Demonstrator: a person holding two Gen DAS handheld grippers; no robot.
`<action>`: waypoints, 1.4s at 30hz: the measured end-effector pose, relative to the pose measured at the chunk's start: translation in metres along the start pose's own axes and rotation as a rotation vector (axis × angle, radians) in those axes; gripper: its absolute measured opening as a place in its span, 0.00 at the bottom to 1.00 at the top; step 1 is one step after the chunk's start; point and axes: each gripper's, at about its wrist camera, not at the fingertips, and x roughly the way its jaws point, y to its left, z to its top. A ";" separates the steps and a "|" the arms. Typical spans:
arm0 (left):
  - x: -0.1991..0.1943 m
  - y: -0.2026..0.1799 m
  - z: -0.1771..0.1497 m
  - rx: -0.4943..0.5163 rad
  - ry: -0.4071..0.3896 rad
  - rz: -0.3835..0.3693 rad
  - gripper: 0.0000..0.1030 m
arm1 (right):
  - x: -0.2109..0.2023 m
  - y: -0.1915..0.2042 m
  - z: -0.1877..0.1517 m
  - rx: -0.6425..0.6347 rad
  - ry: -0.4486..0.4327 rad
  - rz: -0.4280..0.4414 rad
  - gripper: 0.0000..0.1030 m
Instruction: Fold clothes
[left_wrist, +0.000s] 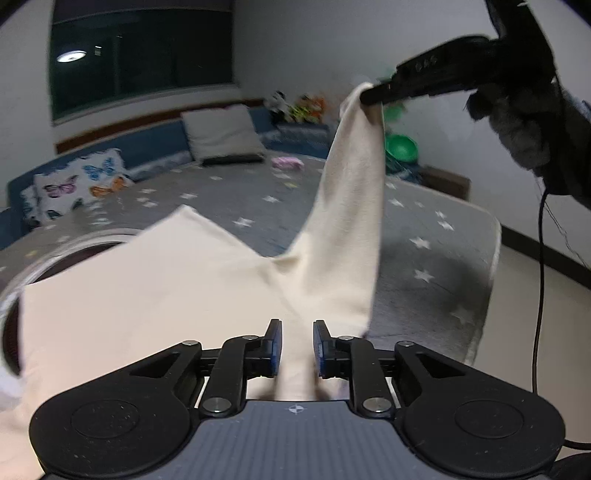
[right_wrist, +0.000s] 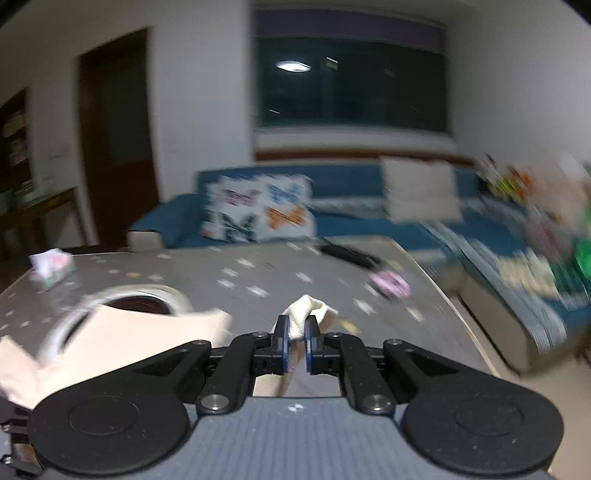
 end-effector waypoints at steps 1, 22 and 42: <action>-0.007 0.006 -0.003 -0.017 -0.010 0.021 0.23 | -0.002 0.015 0.007 -0.034 -0.011 0.029 0.07; -0.074 0.081 -0.057 -0.278 -0.021 0.247 0.37 | 0.045 0.199 -0.047 -0.333 0.240 0.499 0.19; -0.040 0.113 -0.039 -0.303 0.056 0.285 0.31 | 0.095 0.102 -0.069 -0.334 0.330 0.371 0.19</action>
